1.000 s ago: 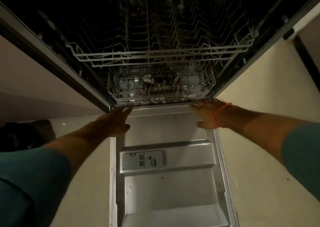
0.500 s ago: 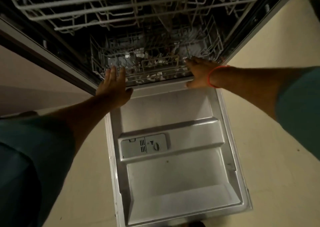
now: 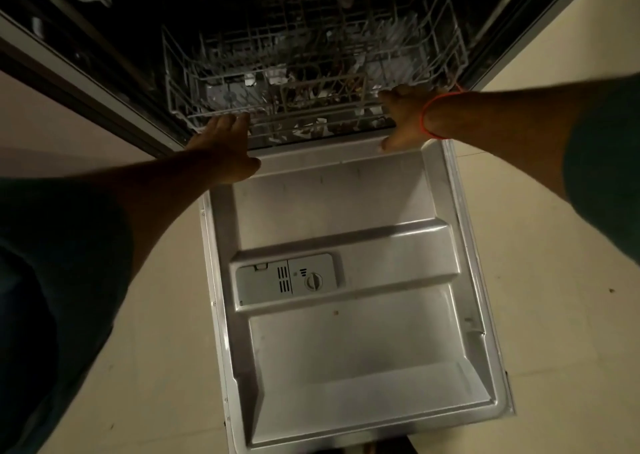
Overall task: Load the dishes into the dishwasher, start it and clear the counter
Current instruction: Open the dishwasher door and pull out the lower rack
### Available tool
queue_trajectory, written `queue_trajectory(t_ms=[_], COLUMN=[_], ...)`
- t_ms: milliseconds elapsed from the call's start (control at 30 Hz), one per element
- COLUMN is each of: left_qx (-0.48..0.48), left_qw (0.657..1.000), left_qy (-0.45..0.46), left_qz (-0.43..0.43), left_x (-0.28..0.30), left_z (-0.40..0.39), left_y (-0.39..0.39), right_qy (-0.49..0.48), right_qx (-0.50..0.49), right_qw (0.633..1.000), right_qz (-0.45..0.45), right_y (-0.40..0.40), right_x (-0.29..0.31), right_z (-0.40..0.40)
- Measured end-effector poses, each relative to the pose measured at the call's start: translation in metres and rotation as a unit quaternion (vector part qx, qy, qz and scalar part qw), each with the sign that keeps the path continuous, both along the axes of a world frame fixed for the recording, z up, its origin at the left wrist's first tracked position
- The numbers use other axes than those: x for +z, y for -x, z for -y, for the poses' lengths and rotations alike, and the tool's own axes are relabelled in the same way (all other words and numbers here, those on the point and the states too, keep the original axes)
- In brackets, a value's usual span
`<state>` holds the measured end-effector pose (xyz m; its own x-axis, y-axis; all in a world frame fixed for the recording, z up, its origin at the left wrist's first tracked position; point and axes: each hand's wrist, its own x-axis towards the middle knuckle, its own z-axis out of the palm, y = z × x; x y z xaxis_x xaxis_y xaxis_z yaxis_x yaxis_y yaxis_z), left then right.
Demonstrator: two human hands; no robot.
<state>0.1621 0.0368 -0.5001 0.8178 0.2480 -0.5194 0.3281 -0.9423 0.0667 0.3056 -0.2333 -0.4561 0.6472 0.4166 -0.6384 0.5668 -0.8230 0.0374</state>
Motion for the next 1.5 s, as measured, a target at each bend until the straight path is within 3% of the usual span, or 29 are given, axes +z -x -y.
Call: queue_trajectory(t_ms=[400,567,833,1333,1433,1500], left_qx=[-0.036,0.024,0.087,0.077,0.051,0.082], left_qw=[0.999,0.999,0.994,0.982,0.982,0.979], left_qy=[-0.021,0.032,0.069,0.082,0.093,0.099], left_qz=[0.0,0.028,0.023,-0.153,-0.154,-0.161], left_x=[0.006,0.006,0.018,-0.004,0.013,0.022], left_z=[0.032,0.058,0.118,0.205,0.215,0.216], left_y=[0.069,0.115,0.208,0.389,0.391,0.381], right_qy=[0.01,-0.018,-0.04,0.027,0.035,0.041], right_qx=[0.023,-0.004,-0.021,-0.096,-0.091,-0.08], right_qw=[0.999,0.999,0.999,0.993,0.993,0.994], right_qz=[0.023,0.048,0.018,-0.06,-0.066,-0.07], right_y=[0.061,0.11,0.194,0.383,0.393,0.387], right_x=[0.002,-0.009,-0.011,-0.035,-0.036,-0.035], right_z=[0.027,0.052,0.104,0.2,0.207,0.206])
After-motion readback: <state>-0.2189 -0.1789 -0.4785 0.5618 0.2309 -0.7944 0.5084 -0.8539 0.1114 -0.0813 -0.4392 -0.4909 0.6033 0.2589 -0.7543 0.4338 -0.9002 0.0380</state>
